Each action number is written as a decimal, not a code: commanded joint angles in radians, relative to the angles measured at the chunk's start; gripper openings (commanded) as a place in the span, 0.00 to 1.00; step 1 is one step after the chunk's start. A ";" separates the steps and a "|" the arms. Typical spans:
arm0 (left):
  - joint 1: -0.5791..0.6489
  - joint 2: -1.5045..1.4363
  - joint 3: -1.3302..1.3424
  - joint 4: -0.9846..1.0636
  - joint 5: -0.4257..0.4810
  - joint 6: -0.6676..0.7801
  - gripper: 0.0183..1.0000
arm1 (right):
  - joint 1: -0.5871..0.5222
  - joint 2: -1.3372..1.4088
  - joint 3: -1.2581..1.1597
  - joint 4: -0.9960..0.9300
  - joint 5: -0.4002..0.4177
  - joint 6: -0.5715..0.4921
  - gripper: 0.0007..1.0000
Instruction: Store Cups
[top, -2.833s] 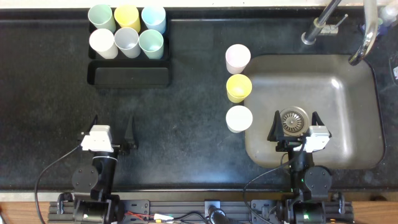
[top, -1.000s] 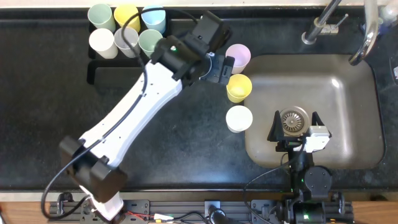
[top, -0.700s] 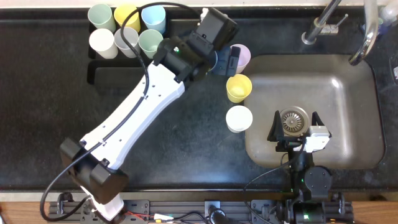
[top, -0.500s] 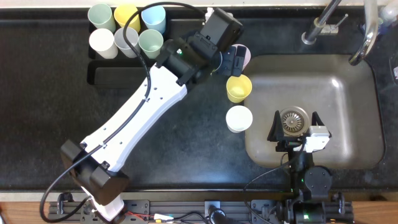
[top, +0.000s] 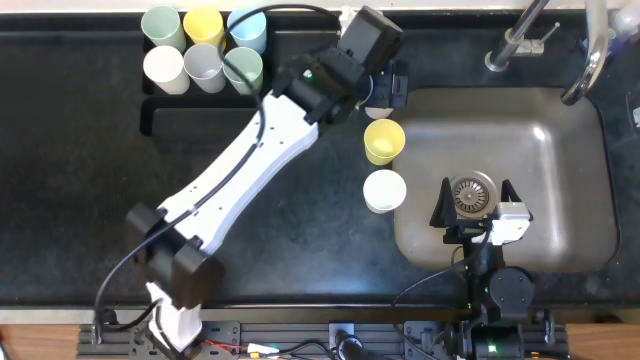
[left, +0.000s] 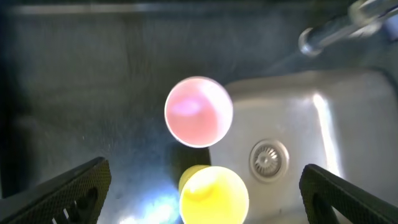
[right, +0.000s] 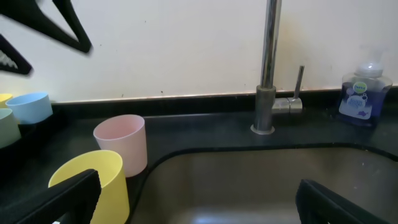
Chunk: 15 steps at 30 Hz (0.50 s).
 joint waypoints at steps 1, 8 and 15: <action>0.024 0.066 0.076 -0.016 0.056 -0.064 1.00 | 0.001 -0.007 -0.013 0.005 0.001 0.007 1.00; 0.035 0.106 0.079 -0.036 0.052 -0.136 1.00 | 0.001 -0.007 -0.013 0.005 0.001 0.007 1.00; 0.050 0.171 0.079 -0.029 0.068 -0.208 1.00 | 0.001 -0.007 -0.013 0.005 0.001 0.007 1.00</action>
